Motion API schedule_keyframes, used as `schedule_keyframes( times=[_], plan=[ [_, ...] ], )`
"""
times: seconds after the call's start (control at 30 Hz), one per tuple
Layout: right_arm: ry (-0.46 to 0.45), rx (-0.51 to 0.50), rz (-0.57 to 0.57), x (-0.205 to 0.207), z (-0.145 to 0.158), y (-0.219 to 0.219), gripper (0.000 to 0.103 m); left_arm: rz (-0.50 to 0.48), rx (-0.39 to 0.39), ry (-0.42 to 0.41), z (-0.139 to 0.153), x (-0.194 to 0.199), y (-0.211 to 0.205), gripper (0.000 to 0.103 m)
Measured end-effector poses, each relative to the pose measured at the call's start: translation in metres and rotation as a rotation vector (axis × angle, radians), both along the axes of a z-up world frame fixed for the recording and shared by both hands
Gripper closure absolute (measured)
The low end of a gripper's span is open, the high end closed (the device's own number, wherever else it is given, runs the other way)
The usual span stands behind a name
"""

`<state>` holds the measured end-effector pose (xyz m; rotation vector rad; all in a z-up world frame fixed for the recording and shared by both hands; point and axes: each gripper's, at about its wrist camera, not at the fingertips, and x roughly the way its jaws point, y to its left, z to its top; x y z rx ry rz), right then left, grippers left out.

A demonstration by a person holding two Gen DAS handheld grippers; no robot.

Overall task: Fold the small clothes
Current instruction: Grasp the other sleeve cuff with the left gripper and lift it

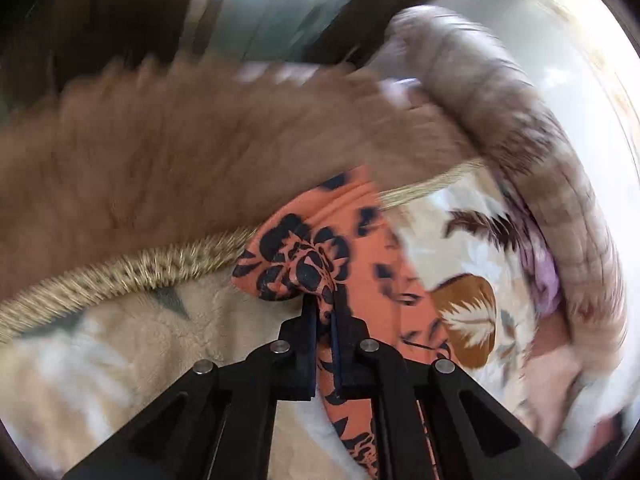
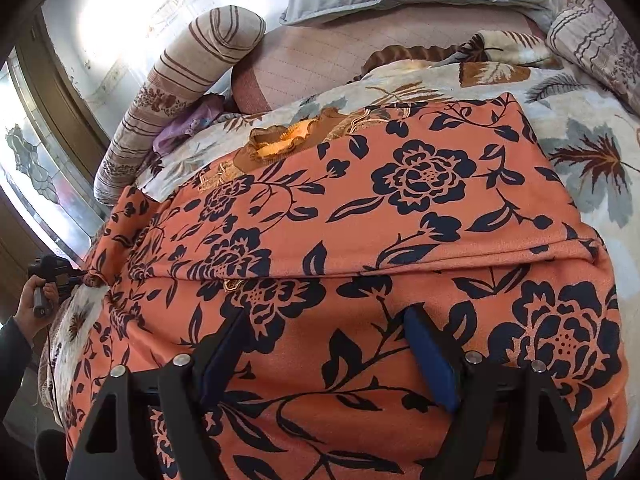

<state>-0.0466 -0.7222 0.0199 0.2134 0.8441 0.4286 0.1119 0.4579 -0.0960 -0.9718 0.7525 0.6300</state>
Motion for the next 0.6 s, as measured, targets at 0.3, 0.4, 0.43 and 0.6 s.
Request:
schedule_keyframes(
  times=[0.3,0.4,0.43,0.6],
  plan=[
    [0.007,0.069,0.002,-0.004,-0.005,-0.005,0.021,-0.495,0.419,-0.332,0.18,0.034,-0.225,0.098],
    [0.013,0.094,0.002,0.001,-0.001,-0.01,0.021,-0.684,0.397,-0.428,0.196,0.045,-0.311,0.098],
    [0.013,0.102,0.001,0.0,-0.003,0.001,0.021,-0.733,0.375,-0.437,0.196,0.05,-0.332,0.098],
    [0.022,0.141,0.0,0.009,-0.014,0.023,0.021,-1.018,0.265,-0.376,0.155,0.086,-0.459,0.097]
  ],
)
